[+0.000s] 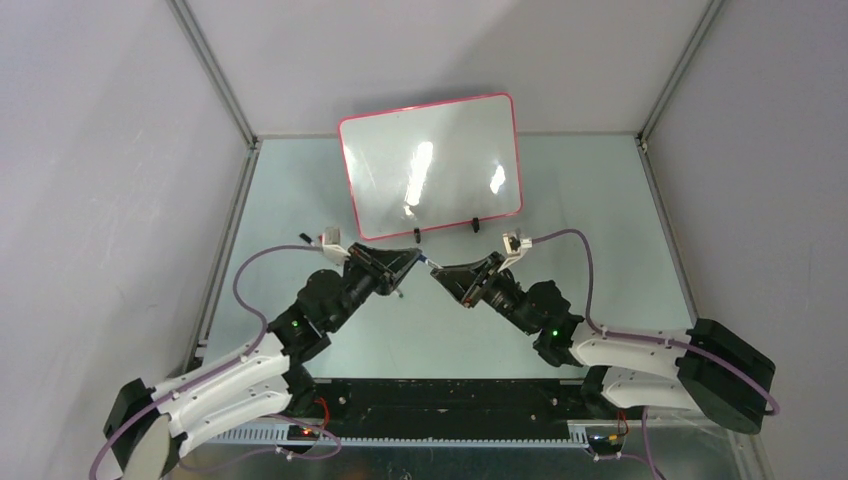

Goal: Write a sentence on the whiteboard
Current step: Open the whiteboard marker at the center of the board, then place the pen cap at the center of the board, then move the whiteboard to the center of the board.

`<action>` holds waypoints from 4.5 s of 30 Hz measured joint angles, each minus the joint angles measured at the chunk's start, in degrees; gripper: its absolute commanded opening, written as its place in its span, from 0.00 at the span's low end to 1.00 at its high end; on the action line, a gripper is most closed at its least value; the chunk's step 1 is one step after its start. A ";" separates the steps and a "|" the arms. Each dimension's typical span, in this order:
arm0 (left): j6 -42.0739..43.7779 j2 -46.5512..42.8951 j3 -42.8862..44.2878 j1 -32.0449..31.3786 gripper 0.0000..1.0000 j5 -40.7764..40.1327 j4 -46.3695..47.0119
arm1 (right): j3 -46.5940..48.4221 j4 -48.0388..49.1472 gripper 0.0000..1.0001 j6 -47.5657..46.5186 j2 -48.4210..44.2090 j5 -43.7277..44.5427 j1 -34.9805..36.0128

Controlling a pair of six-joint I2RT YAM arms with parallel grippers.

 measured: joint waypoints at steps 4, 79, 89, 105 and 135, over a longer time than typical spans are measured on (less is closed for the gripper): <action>1.66 -3.80 0.00 -0.52 0.00 0.04 -4.42 | 0.55 -5.16 0.00 -0.31 -2.95 -1.18 0.59; 35.95 6.84 6.54 30.16 0.99 -1.79 -41.11 | 13.99 -58.66 0.00 -10.01 -5.38 10.56 -11.91; 43.32 -5.18 0.22 30.21 0.99 2.71 -30.01 | 10.10 -55.25 0.00 -11.08 -9.25 10.29 -13.27; 47.80 24.52 4.37 44.00 0.99 12.31 8.20 | 9.40 -51.45 0.00 -11.13 -6.10 3.85 -14.71; 40.19 54.12 27.36 53.57 0.76 45.27 20.13 | 1.03 -48.74 0.00 -9.27 -17.38 2.64 -18.32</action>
